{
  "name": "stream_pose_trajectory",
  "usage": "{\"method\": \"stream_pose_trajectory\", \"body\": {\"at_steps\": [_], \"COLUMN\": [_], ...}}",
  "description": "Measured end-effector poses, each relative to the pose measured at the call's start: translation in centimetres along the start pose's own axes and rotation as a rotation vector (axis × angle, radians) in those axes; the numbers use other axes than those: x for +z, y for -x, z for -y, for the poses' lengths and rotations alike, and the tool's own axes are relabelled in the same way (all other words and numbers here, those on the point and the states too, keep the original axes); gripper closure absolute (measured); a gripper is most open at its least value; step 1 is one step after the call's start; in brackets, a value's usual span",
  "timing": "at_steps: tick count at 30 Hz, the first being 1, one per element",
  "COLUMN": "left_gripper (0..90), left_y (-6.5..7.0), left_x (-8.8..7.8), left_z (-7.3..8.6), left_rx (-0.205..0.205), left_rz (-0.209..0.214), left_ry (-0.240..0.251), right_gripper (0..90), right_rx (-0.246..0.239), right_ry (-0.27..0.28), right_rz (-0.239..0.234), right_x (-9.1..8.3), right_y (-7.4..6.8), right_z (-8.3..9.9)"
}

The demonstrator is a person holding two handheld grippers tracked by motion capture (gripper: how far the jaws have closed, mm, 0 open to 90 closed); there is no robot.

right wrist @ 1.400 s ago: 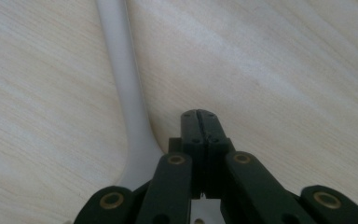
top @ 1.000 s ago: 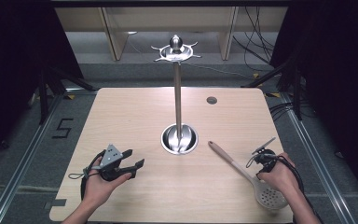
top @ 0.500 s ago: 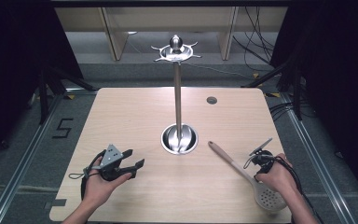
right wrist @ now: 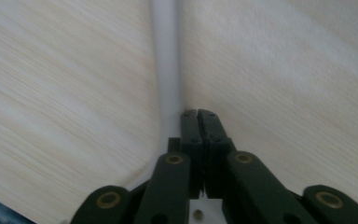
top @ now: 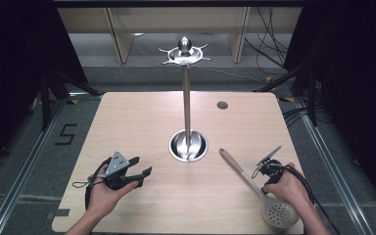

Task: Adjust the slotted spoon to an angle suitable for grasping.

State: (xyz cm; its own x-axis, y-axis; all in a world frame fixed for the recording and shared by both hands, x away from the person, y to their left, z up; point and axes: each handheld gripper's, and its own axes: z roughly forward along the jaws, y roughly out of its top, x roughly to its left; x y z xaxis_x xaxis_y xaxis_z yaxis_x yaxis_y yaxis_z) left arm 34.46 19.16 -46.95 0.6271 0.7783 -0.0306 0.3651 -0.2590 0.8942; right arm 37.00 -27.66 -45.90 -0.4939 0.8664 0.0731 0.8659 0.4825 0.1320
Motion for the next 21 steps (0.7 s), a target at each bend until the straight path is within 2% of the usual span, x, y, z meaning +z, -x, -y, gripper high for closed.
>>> {"method": "stream_pose_trajectory", "body": {"at_steps": [3,5,6,7,8,9,10,11,13,14,16,17,21], "left_gripper": [37.4,37.4,37.4,37.4,37.4,37.4,37.4,37.4,37.4,37.4,37.4,37.4,37.4], "left_y": [0.0,0.0,0.0,0.0,0.0,0.0,0.0,-0.2,-0.2,-0.1,-0.2,-0.2,-0.1], "left_x": [0.1,0.1,0.1,0.1,0.1,0.0,0.0,0.1,0.1,0.1,0.1,0.0,0.0], "left_z": [0.0,0.0,0.0,0.0,0.0,0.0,0.0,0.0,0.1,0.1,0.0,0.0,0.0], "left_rx": [0.001,0.002,0.002,0.008,-0.001,0.000,0.000,-0.001,-0.008,-0.012,-0.001,0.001,-0.001], "left_rz": [0.004,0.003,0.003,0.006,0.005,0.002,0.002,0.009,0.012,0.010,0.014,0.013,0.013], "left_ry": [0.000,-0.001,-0.001,-0.001,-0.001,0.000,0.000,0.006,0.010,0.015,0.008,0.006,0.007], "right_gripper": [83.7,80.6,80.6,78.0,78.0,75.6,75.6,72.9,70.9,69.9,69.0,68.7,68.5], "right_rx": [-0.008,-0.023,-0.023,-0.034,-0.034,-0.041,-0.041,-0.054,-0.057,-0.064,-0.048,-0.056,-0.052], "right_ry": [0.027,0.068,0.068,0.060,0.060,0.050,0.050,0.040,0.036,0.026,0.025,0.038,0.016], "right_rz": [0.005,-0.004,-0.004,-0.008,-0.008,-0.017,-0.017,-0.027,-0.029,-0.025,-0.029,-0.035,-0.028], "right_x": [-0.5,-1.1,-1.1,-1.1,-1.1,-0.9,-0.9,-0.7,-0.2,-0.1,0.3,0.6,1.1], "right_y": [0.0,-0.4,-0.4,-0.8,-0.8,-1.1,-1.1,-1.3,-1.4,-1.4,-1.6,-1.5,-1.6], "right_z": [-0.6,-2.0,-2.0,-3.2,-3.2,-4.3,-4.3,-5.2,-6.0,-6.3,-6.8,-7.0,-7.4]}}
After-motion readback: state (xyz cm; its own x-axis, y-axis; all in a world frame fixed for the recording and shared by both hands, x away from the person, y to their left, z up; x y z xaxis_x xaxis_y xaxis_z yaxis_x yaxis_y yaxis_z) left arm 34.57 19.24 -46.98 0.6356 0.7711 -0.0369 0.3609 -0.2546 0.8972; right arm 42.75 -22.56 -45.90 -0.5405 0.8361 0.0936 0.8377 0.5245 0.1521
